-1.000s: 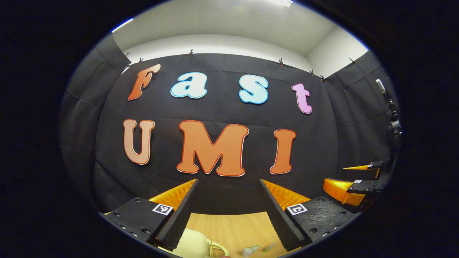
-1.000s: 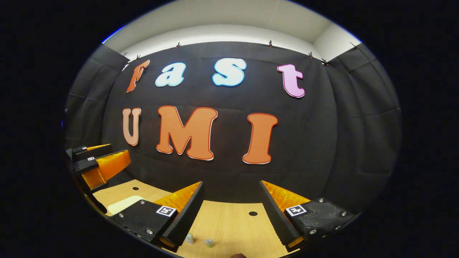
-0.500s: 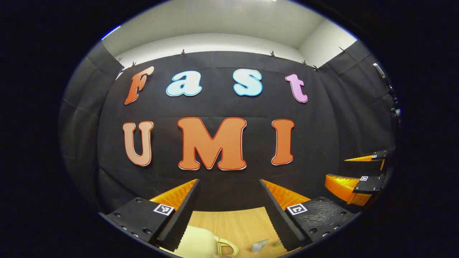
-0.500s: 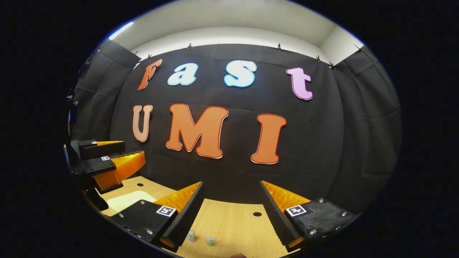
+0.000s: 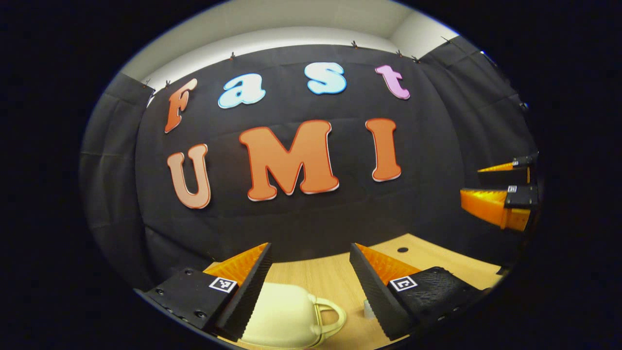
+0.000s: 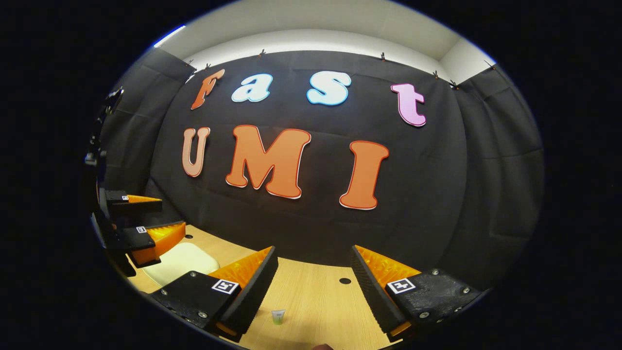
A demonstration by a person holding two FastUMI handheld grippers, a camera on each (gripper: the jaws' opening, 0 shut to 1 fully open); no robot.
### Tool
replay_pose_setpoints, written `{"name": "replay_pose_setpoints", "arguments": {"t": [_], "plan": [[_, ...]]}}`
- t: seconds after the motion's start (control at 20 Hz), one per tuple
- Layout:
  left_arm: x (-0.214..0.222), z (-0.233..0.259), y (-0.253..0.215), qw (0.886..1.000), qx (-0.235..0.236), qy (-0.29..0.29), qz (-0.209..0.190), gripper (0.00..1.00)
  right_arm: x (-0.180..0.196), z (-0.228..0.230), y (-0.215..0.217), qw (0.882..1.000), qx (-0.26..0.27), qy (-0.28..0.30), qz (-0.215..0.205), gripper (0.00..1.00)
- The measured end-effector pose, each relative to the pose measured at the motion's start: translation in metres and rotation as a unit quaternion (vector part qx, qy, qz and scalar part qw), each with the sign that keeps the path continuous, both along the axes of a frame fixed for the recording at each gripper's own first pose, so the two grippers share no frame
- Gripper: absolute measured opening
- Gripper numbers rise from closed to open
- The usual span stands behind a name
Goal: First open the suitcase, pack the skin care products into it, and then close the suitcase.
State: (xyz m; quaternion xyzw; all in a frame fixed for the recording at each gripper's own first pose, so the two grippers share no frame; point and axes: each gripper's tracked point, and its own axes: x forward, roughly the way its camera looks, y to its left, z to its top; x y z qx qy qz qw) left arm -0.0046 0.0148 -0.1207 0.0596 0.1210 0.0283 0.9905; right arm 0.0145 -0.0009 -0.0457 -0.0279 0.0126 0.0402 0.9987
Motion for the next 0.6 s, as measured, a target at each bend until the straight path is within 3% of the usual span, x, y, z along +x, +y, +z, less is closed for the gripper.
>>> {"name": "replay_pose_setpoints", "arguments": {"t": [0.2, 0.35, 0.6], "plan": [[-0.019, -0.049, 0.015, 0.998, 0.042, 0.053, 0.0, 0.98, -0.005, -0.014, -0.009, 1.0, -0.015, 0.016, -0.005, 0.95], [-0.024, -0.08, 0.012, 0.993, 0.086, 0.076, -0.023, 0.98, -0.007, -0.021, -0.012, 1.0, -0.016, 0.026, -0.007, 0.95], [-0.027, -0.143, -0.011, 0.971, 0.188, 0.114, -0.09, 0.94, -0.017, -0.026, -0.021, 0.999, -0.014, 0.033, -0.018, 0.95]]}}
